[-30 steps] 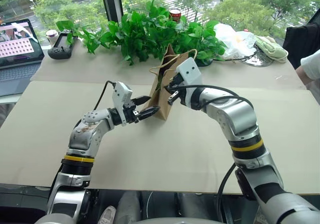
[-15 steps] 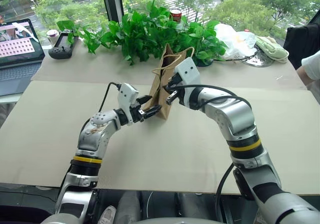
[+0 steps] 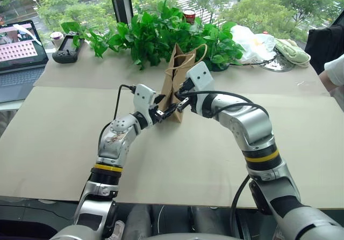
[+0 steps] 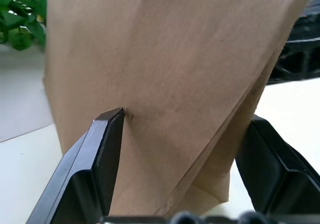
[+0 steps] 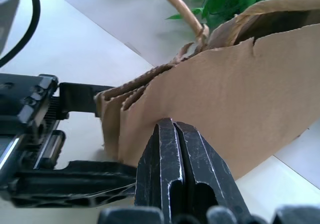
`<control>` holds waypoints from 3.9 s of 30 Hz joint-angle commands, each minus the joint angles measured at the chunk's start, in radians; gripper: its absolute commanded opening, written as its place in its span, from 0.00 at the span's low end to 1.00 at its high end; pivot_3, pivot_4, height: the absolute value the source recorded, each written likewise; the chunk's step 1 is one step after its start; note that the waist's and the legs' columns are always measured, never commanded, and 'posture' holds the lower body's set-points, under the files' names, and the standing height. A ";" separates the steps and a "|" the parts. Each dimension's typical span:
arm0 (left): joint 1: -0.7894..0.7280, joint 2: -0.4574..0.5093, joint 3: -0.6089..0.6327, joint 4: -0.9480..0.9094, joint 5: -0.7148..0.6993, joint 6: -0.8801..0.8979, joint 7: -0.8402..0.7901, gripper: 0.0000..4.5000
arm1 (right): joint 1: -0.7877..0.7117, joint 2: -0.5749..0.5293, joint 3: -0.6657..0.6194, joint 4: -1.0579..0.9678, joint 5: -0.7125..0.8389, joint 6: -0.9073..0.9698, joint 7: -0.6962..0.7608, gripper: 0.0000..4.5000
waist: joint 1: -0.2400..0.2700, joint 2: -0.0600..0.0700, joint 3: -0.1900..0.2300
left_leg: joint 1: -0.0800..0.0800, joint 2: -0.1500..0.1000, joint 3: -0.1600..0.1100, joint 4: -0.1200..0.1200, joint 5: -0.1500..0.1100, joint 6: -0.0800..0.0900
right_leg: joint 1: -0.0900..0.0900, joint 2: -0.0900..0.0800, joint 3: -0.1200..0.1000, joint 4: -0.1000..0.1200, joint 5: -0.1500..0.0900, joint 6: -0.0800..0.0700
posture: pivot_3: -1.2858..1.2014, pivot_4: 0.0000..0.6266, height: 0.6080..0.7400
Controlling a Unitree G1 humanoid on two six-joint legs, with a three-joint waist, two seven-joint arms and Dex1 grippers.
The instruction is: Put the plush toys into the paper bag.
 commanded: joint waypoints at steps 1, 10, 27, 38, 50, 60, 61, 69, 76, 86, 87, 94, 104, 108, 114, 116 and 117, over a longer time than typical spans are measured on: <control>-0.023 -0.004 0.004 -0.017 0.006 -0.038 0.004 0.76 | -0.015 0.005 -0.019 -0.043 -0.004 -0.015 -0.002 0.00 | -0.001 0.000 0.000 | 0.000 0.000 0.000 0.000 0.000 0.000 | 0.000 0.000 0.000 0.000 0.000 0.000 | 0.52 0.24 0.79; -0.018 0.002 0.006 -0.010 0.004 -0.048 0.001 0.17 | -0.009 0.005 -0.018 -0.046 -0.005 -0.013 -0.003 0.00 | 0.000 0.000 0.000 | 0.000 0.000 0.000 0.000 0.000 0.000 | 0.000 0.000 0.000 0.000 0.000 0.000 | 0.52 0.24 0.79; -0.024 0.036 0.090 -0.020 -0.136 -0.056 -0.143 0.02 | 0.139 -0.171 -0.168 -0.259 0.044 0.082 0.031 0.00 | 0.000 0.000 0.000 | 0.000 0.000 0.000 0.000 0.000 0.000 | 0.000 0.000 0.000 -0.001 0.000 0.000 | 0.52 0.24 0.79; -0.061 0.307 0.064 -0.039 -0.232 -0.008 -0.558 0.02 | 0.277 -0.371 -0.387 -0.335 0.151 0.082 0.163 0.00 | 0.001 0.000 0.000 | 0.000 0.000 0.000 -0.001 0.000 0.000 | 0.001 0.000 0.000 -0.002 0.000 0.000 | 0.52 0.24 0.79; -0.030 0.460 0.031 -0.073 -0.267 -0.014 -0.859 0.02 | 0.314 -0.486 -0.563 -0.338 0.291 0.153 0.222 0.00 | -0.001 0.000 0.000 | 0.001 0.000 0.000 -0.001 0.000 0.000 | 0.001 0.000 0.000 -0.001 0.000 0.000 | 0.52 0.24 0.79; 0.009 0.465 0.010 -0.051 -0.220 -0.116 -0.944 0.02 | 0.407 -0.653 -0.639 -0.351 0.491 0.183 0.443 0.00 | 0.004 0.000 0.000 | 0.001 0.000 0.000 0.000 0.000 0.000 | 0.002 0.000 0.000 -0.002 0.000 0.000 | 0.52 0.24 0.79; 0.015 0.464 0.010 -0.049 -0.218 -0.123 -0.946 0.02 | 0.428 -0.673 -0.639 -0.360 0.504 0.176 0.472 0.00 | 0.003 0.000 0.000 | 0.001 0.000 0.000 0.000 0.000 0.000 | 0.002 0.000 0.000 -0.002 0.000 0.000 | 0.52 0.24 0.79; 0.042 0.465 -0.002 -0.033 -0.207 -0.169 -0.963 0.02 | 0.462 -0.727 -0.630 -0.400 0.582 0.135 0.548 0.00 | -0.001 0.000 0.000 | 0.003 0.000 0.000 0.000 0.000 0.001 | 0.003 0.000 0.001 -0.002 0.000 0.001 | 0.52 0.24 0.79; 0.051 0.463 -0.017 0.001 -0.168 -0.233 -0.965 0.02 | 0.452 -0.737 -0.603 -0.392 0.584 0.110 0.545 0.00 | 0.002 0.000 0.000 | 0.003 0.000 0.000 0.000 0.000 0.001 | 0.003 0.000 0.001 -0.002 0.000 0.001 | 0.52 0.24 0.79; 0.059 0.482 -0.018 -0.005 -0.138 -0.222 -0.940 0.59 | 0.450 -0.748 -0.564 -0.370 0.559 0.074 0.532 0.00 | 0.001 0.000 0.000 | 0.003 0.000 0.000 0.000 0.000 0.001 | 0.003 0.000 0.001 -0.002 0.000 0.001 | 0.52 0.24 0.79; 0.059 0.490 -0.014 -0.014 -0.142 -0.207 -0.937 0.67 | 0.448 -0.747 -0.562 -0.370 0.559 0.071 0.530 0.00 | 0.001 0.000 0.000 | 0.003 0.000 0.000 0.000 0.000 0.001 | 0.003 0.000 0.001 -0.002 0.000 0.001 | 0.52 0.24 0.79; 0.063 0.547 0.019 -0.102 -0.182 -0.113 -0.913 0.93 | 0.446 -0.753 -0.541 -0.356 0.549 0.049 0.524 0.00 | 0.001 0.000 0.000 | 0.003 0.000 0.000 0.000 0.000 0.001 | 0.003 0.000 0.001 -0.001 0.000 0.001 | 0.52 0.24 0.79; 0.047 0.664 0.110 -0.238 -0.310 0.095 -0.897 0.93 | 0.443 -0.762 -0.525 -0.360 0.551 0.042 0.521 0.00 | -0.001 0.000 0.000 | 0.003 0.000 0.000 0.000 0.000 0.001 | 0.002 0.000 0.001 -0.001 0.000 0.001 | 0.52 0.24 0.79; -0.005 0.786 0.184 -0.254 -0.468 0.336 -0.921 0.93 | 0.443 -0.776 -0.522 -0.390 0.566 0.054 0.519 0.00 | 0.000 0.000 0.001 | 0.003 0.000 0.000 0.000 0.000 0.001 | 0.002 0.000 0.001 -0.001 -0.001 0.001 | 0.52 0.24 0.79; -0.059 0.871 0.242 -0.211 -0.570 0.485 -0.935 0.93 | 0.411 -0.791 -0.529 -0.409 0.609 0.058 0.534 0.00 | 0.000 0.000 0.001 | 0.003 0.000 0.000 0.000 0.000 0.001 | 0.002 0.000 0.000 -0.001 -0.001 0.001 | 0.52 0.24 0.79; -0.060 0.879 0.252 -0.214 -0.592 0.516 -0.937 0.93 | 0.400 -0.791 -0.535 -0.408 0.625 0.054 0.545 0.00 | 0.000 0.000 0.001 | 0.003 0.000 0.000 0.000 0.000 0.001 | 0.002 0.000 0.000 -0.001 -0.001 0.001 | 0.52 0.24 0.79; -0.058 0.880 0.253 -0.214 -0.595 0.518 -0.938 0.93 | 0.393 -0.793 -0.536 -0.408 0.635 0.050 0.551 0.00 | 0.001 0.000 0.001 | 0.003 0.000 0.000 0.000 0.000 0.001 | 0.002 0.000 0.000 -0.001 -0.001 0.000 | 0.52 0.24 0.79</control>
